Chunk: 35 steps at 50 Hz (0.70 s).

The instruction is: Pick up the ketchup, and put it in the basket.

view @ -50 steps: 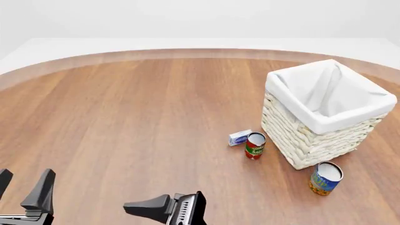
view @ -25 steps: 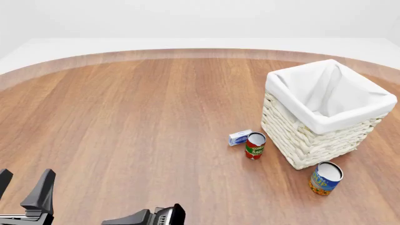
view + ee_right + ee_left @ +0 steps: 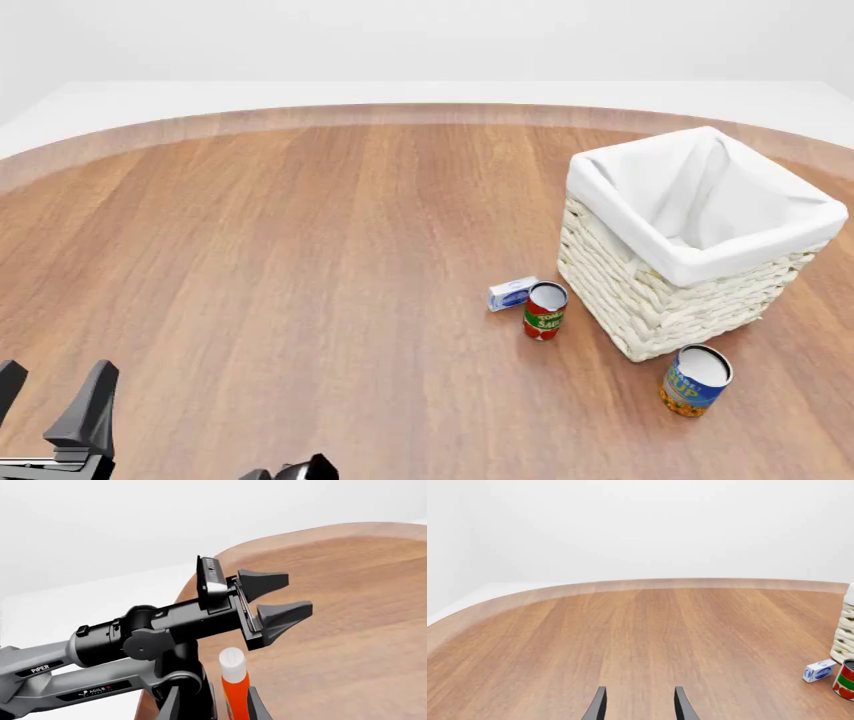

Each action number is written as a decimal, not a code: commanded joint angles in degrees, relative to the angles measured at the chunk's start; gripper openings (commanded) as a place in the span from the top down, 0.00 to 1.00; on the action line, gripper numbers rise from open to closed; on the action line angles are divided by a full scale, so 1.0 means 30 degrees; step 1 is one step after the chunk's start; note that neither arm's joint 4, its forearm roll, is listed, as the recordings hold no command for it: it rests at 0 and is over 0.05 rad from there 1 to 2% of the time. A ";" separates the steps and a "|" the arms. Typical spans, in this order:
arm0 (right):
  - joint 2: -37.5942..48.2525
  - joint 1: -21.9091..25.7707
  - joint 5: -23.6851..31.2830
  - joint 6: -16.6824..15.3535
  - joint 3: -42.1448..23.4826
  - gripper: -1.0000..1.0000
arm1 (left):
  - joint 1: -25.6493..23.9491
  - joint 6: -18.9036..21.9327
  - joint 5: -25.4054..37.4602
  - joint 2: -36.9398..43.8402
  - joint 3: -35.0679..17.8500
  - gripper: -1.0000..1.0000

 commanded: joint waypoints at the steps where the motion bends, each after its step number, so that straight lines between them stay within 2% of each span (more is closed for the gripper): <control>1: 0.0725 0.0120 0.0210 0.0161 -0.0739 0.00 | 0.0000 0.0000 0.0000 0.0000 0.0000 0.00; 35: 0.2637 0.0320 0.0430 0.0600 -0.2335 0.00 | 0.0000 0.0000 0.0000 0.0000 0.0000 0.00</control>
